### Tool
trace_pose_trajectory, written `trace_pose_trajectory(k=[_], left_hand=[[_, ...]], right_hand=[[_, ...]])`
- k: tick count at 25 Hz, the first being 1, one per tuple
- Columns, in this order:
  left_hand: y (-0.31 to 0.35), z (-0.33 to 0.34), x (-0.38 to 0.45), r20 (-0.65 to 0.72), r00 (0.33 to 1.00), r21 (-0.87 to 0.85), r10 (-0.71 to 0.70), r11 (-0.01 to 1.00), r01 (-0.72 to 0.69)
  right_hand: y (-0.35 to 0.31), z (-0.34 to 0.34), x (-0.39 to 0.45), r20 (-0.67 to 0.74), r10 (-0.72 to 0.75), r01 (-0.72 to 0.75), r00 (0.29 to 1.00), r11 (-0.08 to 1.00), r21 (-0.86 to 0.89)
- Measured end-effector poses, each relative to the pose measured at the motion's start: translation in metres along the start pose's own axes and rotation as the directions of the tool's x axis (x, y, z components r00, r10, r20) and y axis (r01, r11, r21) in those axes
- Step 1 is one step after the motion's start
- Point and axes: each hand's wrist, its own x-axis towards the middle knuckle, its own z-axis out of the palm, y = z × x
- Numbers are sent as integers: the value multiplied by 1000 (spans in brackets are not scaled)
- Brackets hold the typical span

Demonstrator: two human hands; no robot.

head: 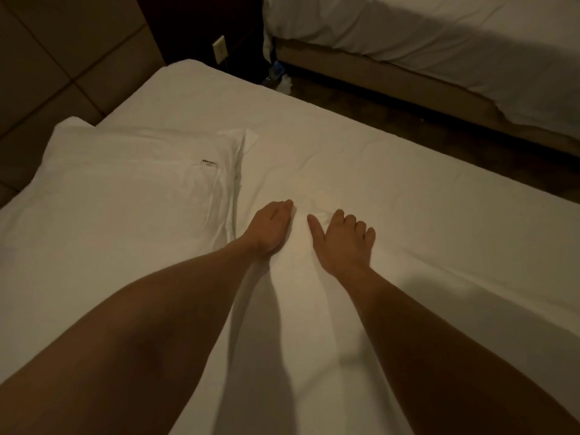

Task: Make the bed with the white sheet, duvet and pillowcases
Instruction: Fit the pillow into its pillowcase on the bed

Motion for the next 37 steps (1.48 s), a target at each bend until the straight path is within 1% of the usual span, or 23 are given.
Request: trace_pose_trajectory(k=[3,5,8,10,11,13,15,16,18,19,20,21,22,23,24,25,27,29,30,31,32,35,37], left_hand=[[4,-14,30,76,995,-174,-63,982,75],[4,-14,42,161,981,-304,-111,940,156],[-10,-3,57,281,947,-381,-153,888,256],[-20,3,65,394,903,-436,-173,829,349],[-19,6,67,436,882,-424,-179,823,377],[-13,11,70,425,889,-398,-168,848,351],[-1,14,72,321,934,-334,-156,904,266],[5,17,73,256,955,-296,-153,928,228],[13,22,74,174,974,-231,-143,956,182],[17,24,75,159,978,-186,-133,969,161],[18,25,77,167,979,-138,-118,980,142],[16,24,77,193,976,-116,-105,985,129],[13,21,77,218,970,-145,-110,979,144],[10,19,76,232,964,-218,-133,958,185],[6,17,75,232,960,-290,-154,932,220],[5,14,72,223,962,-343,-159,911,230],[8,12,69,207,969,-412,-136,886,213],[17,12,64,218,966,-474,-135,851,226],[17,13,64,229,964,-540,-135,807,241],[19,15,65,239,959,-590,-152,761,268],[20,18,67,257,957,-600,-135,754,268],[20,23,73,236,971,-454,-33,880,140],[22,26,79,250,965,-433,-76,883,182]], right_hand=[[-16,-9,23,85,10,-17,996,996,84],[-21,-10,34,133,13,-28,991,994,108],[-22,-10,35,163,48,-68,985,991,116],[-25,-10,33,157,77,-106,985,976,189],[-26,-11,30,147,86,-120,985,964,239],[-24,-17,25,94,79,-105,992,942,320],[-20,-29,24,-9,45,-38,999,925,378],[-18,-36,23,-102,14,29,995,915,402],[-13,-44,22,-329,-54,179,943,913,365],[-11,-46,20,-407,-62,210,911,921,329],[-10,-48,19,-414,-59,205,908,926,316],[-11,-50,20,-343,-36,158,939,929,334],[-13,-53,23,-204,10,64,979,933,353],[-15,-55,26,-42,61,-44,997,943,329],[-16,-57,30,79,80,-99,994,957,272],[-20,-58,34,156,77,-111,985,968,224],[-29,-58,43,228,40,-85,973,978,191],[-38,-54,50,269,19,-71,963,980,187],[-41,-53,53,285,4,-64,959,977,203],[-42,-53,56,293,-23,-53,956,967,249],[-41,-51,58,284,-60,-36,957,947,319],[-39,-49,54,149,-121,34,981,873,487],[-36,-48,54,75,-133,76,988,855,514]])
